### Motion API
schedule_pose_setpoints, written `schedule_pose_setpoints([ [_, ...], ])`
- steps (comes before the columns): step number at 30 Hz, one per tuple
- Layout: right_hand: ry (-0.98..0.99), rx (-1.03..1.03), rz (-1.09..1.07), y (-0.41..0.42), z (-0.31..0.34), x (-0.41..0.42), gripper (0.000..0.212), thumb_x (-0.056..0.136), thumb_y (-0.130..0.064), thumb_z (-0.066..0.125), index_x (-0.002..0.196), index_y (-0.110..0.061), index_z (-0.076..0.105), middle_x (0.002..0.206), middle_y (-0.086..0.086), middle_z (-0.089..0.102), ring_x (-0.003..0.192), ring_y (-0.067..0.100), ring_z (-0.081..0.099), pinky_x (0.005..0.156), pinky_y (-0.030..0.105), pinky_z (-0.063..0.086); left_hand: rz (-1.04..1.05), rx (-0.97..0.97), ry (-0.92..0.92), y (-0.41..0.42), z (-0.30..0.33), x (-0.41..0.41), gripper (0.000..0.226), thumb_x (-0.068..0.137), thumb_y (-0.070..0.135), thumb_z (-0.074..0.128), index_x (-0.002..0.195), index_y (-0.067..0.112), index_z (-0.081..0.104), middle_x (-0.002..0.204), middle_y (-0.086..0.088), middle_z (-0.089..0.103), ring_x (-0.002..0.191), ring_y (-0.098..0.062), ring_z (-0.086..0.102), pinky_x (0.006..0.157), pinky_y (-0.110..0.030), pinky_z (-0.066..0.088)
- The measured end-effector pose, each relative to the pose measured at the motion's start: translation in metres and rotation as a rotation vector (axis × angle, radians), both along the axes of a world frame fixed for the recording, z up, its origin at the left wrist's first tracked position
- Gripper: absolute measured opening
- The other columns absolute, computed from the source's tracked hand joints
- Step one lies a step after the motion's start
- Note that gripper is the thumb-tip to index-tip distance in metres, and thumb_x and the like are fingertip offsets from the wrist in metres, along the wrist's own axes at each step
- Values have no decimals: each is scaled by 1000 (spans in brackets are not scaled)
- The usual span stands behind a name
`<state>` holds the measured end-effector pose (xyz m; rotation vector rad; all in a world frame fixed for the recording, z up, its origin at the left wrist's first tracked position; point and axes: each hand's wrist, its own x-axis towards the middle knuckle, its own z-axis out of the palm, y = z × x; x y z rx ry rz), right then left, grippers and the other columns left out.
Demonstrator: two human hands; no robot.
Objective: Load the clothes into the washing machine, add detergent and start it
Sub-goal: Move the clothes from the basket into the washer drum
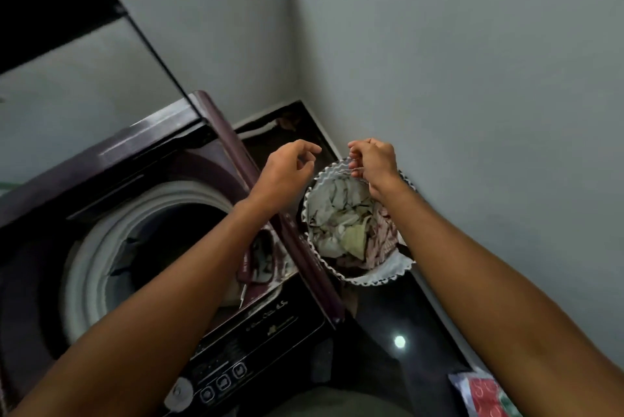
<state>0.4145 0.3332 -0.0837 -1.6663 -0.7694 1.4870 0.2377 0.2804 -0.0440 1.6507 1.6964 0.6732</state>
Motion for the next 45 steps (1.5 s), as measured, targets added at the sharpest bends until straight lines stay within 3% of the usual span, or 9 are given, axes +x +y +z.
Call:
schedule_pose_setpoints([
  [3, -40, -66, -15, 5, -23, 25, 7, 86, -9, 59, 81, -6, 64, 64, 4, 57, 47, 16, 50, 44, 24, 40, -45, -76, 16, 16, -16, 21, 23, 92, 9, 60, 112, 19, 67, 94, 5, 65, 66, 0, 51, 64, -10, 42],
  [8, -89, -228, -12, 4, -81, 56, 11, 87, -9, 58, 77, -8, 64, 63, 5, 57, 46, 17, 48, 44, 25, 40, 13, -293, 45, 34, -59, 52, 21, 93, 15, 56, 108, 23, 69, 94, 4, 69, 83, -13, 64, 71, -27, 51],
  [12, -132, -373, 15, -2, -132, 71, 14, 89, -9, 54, 82, -8, 67, 65, 6, 59, 48, 19, 51, 47, 27, 42, -18, -438, 74, 37, -99, 75, 23, 93, 13, 52, 108, 20, 69, 94, -1, 67, 73, -11, 57, 58, -21, 43],
  [20, -195, -643, 165, -29, -231, 78, 28, 83, -17, 59, 108, -6, 61, 85, 10, 61, 60, 23, 54, 48, 28, 48, 33, -666, 147, 35, -185, 100, 29, 93, 16, 55, 119, 14, 64, 117, -11, 66, 105, -29, 64, 87, -35, 54],
  [24, -286, -650, 273, -39, -288, 70, 50, 75, -25, 64, 121, -7, 58, 114, 13, 65, 100, 33, 63, 89, 47, 57, -19, -673, 244, 32, -213, 103, 34, 93, 19, 57, 126, 11, 59, 124, -10, 60, 109, -28, 61, 92, -40, 54],
  [30, -289, -710, 392, -51, -288, 49, 82, 83, -37, 76, 148, -4, 38, 145, 14, 49, 129, 34, 51, 107, 42, 45, -155, -704, 398, 33, -235, 106, 47, 94, 26, 57, 138, 13, 49, 137, -12, 50, 120, -29, 54, 97, -38, 49],
  [38, -278, -455, -9, -49, -264, 56, 41, 69, -28, 58, 107, -18, 71, 111, 5, 71, 104, 32, 64, 88, 40, 55, -323, -766, 483, 26, -230, 110, 63, 91, 16, 63, 149, 19, 37, 150, -15, 36, 132, -32, 46, 107, -43, 45],
  [41, -239, -343, -22, -46, -233, 58, 36, 75, -12, 56, 108, -20, 69, 97, -4, 66, 89, 20, 61, 77, 30, 52, -352, -770, 500, 20, -214, 112, 86, 83, 13, 73, 154, 16, 25, 153, -18, 33, 136, -35, 42, 108, -42, 43],
  [45, -203, -181, -39, -33, -168, 59, 29, 74, 3, 42, 85, -12, 64, 81, 6, 68, 75, 23, 62, 61, 32, 48, -346, -792, 415, 11, -184, 109, 108, 74, 15, 81, 157, 18, 12, 156, -18, 28, 138, -36, 39, 108, -48, 43],
])
